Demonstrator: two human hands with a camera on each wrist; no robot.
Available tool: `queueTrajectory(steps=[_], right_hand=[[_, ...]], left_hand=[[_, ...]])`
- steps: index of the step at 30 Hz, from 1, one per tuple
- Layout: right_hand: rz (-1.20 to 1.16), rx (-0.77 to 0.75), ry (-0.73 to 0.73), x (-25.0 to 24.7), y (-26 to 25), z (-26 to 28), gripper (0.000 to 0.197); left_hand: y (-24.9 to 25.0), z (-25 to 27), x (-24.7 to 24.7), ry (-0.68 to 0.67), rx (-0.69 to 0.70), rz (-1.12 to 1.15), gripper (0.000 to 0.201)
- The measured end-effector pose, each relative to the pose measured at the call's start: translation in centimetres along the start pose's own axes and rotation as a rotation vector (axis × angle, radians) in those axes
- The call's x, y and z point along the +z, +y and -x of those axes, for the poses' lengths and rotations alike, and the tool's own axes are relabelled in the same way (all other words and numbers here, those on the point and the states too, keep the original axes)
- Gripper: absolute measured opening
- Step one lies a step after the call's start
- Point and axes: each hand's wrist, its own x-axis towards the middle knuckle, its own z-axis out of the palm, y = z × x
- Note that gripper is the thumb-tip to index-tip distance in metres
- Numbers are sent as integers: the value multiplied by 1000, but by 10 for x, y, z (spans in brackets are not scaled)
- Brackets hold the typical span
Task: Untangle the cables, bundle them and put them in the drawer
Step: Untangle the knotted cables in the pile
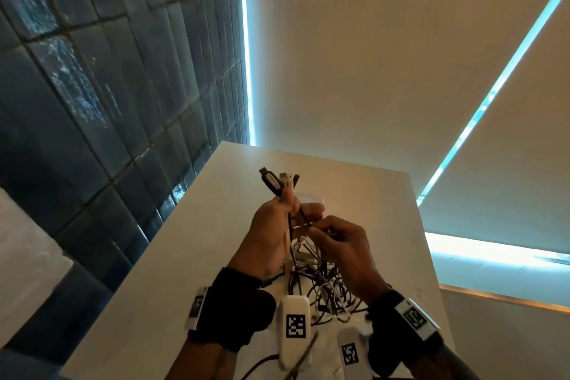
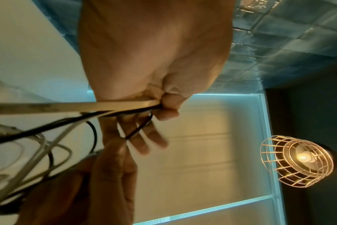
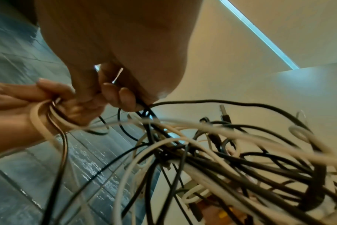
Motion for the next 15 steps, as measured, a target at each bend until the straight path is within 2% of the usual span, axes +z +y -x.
queueTrajectory(steps=[2, 4, 9, 15], right_hand=[[-2, 29, -31, -2, 5, 2, 9], [-1, 64, -58, -5, 11, 4, 13], [102, 149, -122, -9, 31, 7, 33], [202, 125, -137, -9, 59, 12, 41]], left_hand=[[1, -1, 3, -13, 44, 155, 43], [4, -3, 3, -9, 91, 200, 42], [5, 2, 1, 34, 162, 96, 43], [2, 13, -4, 51, 189, 54, 45]])
